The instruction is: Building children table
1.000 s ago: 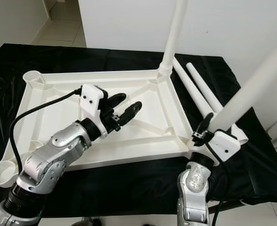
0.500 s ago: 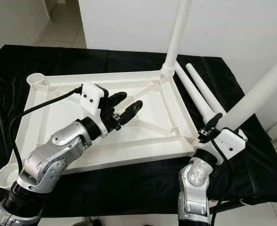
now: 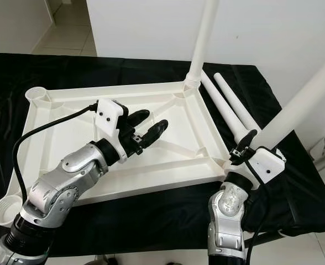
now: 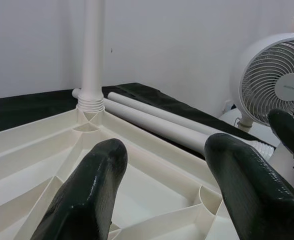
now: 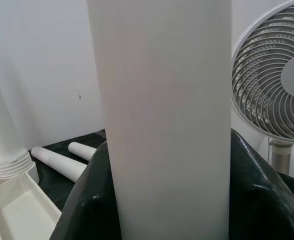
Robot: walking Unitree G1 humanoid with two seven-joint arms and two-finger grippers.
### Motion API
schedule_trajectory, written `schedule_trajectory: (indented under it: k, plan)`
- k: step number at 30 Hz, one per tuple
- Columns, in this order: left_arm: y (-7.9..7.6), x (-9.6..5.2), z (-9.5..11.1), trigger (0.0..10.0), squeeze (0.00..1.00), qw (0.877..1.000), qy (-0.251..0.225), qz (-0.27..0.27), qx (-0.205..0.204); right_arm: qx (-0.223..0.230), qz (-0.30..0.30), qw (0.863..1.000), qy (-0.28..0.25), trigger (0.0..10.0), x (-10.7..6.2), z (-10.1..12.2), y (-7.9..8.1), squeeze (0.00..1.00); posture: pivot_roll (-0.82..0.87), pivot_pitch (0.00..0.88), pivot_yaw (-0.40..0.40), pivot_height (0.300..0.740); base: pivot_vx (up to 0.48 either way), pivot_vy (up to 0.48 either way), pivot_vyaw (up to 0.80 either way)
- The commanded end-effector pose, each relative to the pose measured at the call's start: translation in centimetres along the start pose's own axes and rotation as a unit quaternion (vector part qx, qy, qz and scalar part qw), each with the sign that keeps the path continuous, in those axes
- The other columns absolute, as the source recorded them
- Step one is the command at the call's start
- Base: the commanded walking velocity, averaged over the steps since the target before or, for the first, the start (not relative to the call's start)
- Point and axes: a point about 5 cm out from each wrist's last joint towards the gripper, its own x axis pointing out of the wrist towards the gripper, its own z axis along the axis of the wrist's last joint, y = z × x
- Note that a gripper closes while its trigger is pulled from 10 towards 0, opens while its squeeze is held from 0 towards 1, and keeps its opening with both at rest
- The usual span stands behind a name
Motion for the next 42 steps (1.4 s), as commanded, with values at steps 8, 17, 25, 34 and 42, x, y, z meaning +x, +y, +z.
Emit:
schedule_trajectory:
  k: [8,17,25,34,42]
  plan:
    - [-1.3,0.0,-0.1,10.0,0.00,0.999,-0.006,-0.045,-0.010,-0.022,0.006,0.995,0.093,10.0,-0.9,-3.5,-1.6,1.00,0.01,0.145,0.006,0.740,0.000,0.000,0.00]
    - [-1.6,0.1,-0.2,10.0,0.00,0.999,-0.011,-0.045,-0.014,-0.011,0.053,0.996,0.077,10.0,-0.1,-2.9,-1.2,0.00,0.01,0.127,0.000,0.740,0.000,0.000,0.00]
    - [-1.7,0.4,-0.2,10.0,0.00,0.999,-0.015,-0.049,-0.016,0.010,0.133,0.989,0.058,10.0,1.2,-1.8,-1.1,0.00,-0.01,0.121,0.000,0.740,0.000,0.000,0.00]
    - [-1.7,0.6,-0.1,10.0,0.00,0.998,-0.017,-0.052,-0.016,0.021,0.204,0.977,0.057,10.0,1.8,-1.2,-0.9,0.00,-0.01,0.125,0.005,0.740,0.000,0.000,0.00]
    - [-1.8,0.6,0.0,10.0,0.00,0.998,-0.016,-0.056,-0.015,0.034,0.268,0.961,0.060,10.0,2.0,-0.4,-0.8,0.00,-0.02,0.129,0.010,0.740,0.000,0.000,0.00]
